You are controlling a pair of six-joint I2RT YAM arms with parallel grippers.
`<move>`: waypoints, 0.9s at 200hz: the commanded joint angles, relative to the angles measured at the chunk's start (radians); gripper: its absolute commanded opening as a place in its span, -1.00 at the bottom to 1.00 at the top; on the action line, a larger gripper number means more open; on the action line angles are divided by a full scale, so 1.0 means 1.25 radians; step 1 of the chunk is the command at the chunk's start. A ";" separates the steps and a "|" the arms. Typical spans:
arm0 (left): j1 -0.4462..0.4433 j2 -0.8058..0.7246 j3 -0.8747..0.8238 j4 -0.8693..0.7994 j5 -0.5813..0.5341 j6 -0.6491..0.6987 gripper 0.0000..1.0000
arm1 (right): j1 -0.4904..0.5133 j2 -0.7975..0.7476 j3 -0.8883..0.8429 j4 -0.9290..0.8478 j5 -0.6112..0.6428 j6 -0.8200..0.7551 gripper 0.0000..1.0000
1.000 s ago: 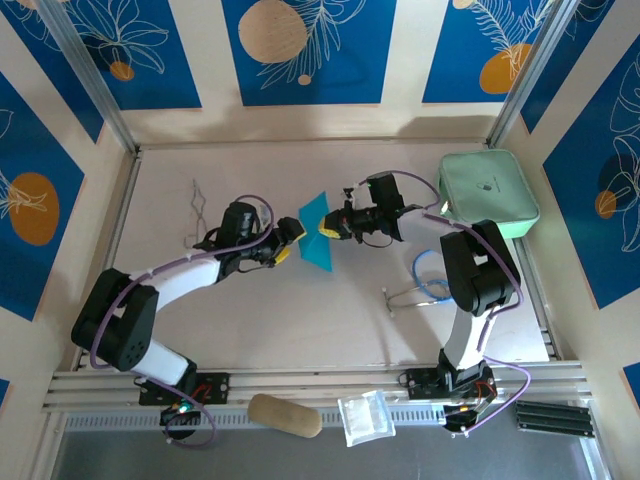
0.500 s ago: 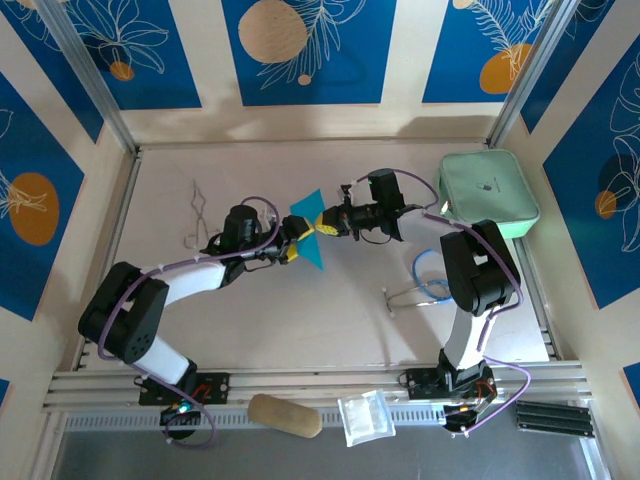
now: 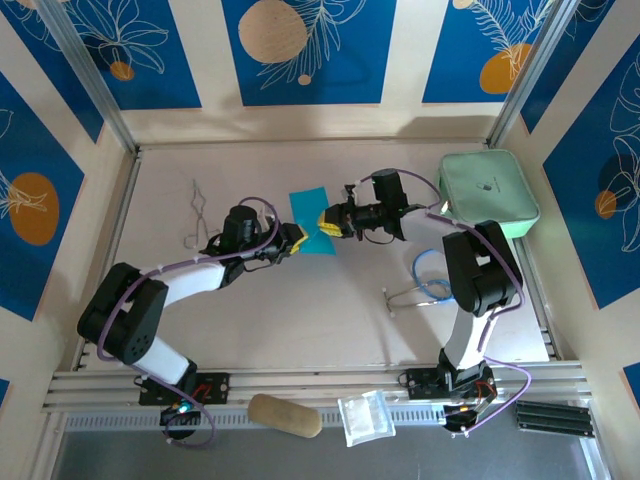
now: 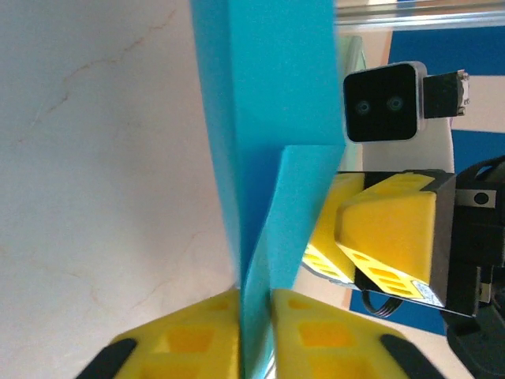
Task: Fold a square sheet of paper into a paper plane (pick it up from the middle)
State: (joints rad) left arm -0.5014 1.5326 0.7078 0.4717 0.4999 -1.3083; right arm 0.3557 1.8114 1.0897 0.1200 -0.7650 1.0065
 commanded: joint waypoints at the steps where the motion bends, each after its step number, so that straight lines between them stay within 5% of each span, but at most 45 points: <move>1: 0.007 -0.027 0.008 -0.042 -0.011 0.020 -0.80 | -0.018 -0.050 -0.004 -0.092 0.037 -0.053 -0.38; 42: 0.013 -0.071 0.087 -0.338 -0.073 0.185 -0.92 | -0.065 -0.110 0.023 -0.275 0.207 -0.188 0.00; 73: 0.003 -0.077 0.262 -0.753 -0.269 0.404 -0.91 | -0.078 -0.180 0.026 -0.331 0.372 -0.282 0.28; 103: -0.052 -0.008 0.458 -1.053 -0.526 0.531 -0.90 | -0.081 -0.204 0.032 -0.350 0.442 -0.320 0.34; 136: -0.121 0.129 0.650 -1.293 -0.805 0.554 -0.90 | -0.095 -0.209 0.030 -0.357 0.465 -0.324 0.34; 180: -0.191 0.299 0.792 -1.405 -0.942 0.512 -0.91 | -0.130 -0.236 0.005 -0.338 0.475 -0.300 0.34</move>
State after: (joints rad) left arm -0.6842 1.7824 1.5753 -1.0569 -0.4625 -0.6529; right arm 0.2272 1.5673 1.1126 -0.3019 -0.1989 0.6281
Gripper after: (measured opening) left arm 0.052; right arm 0.671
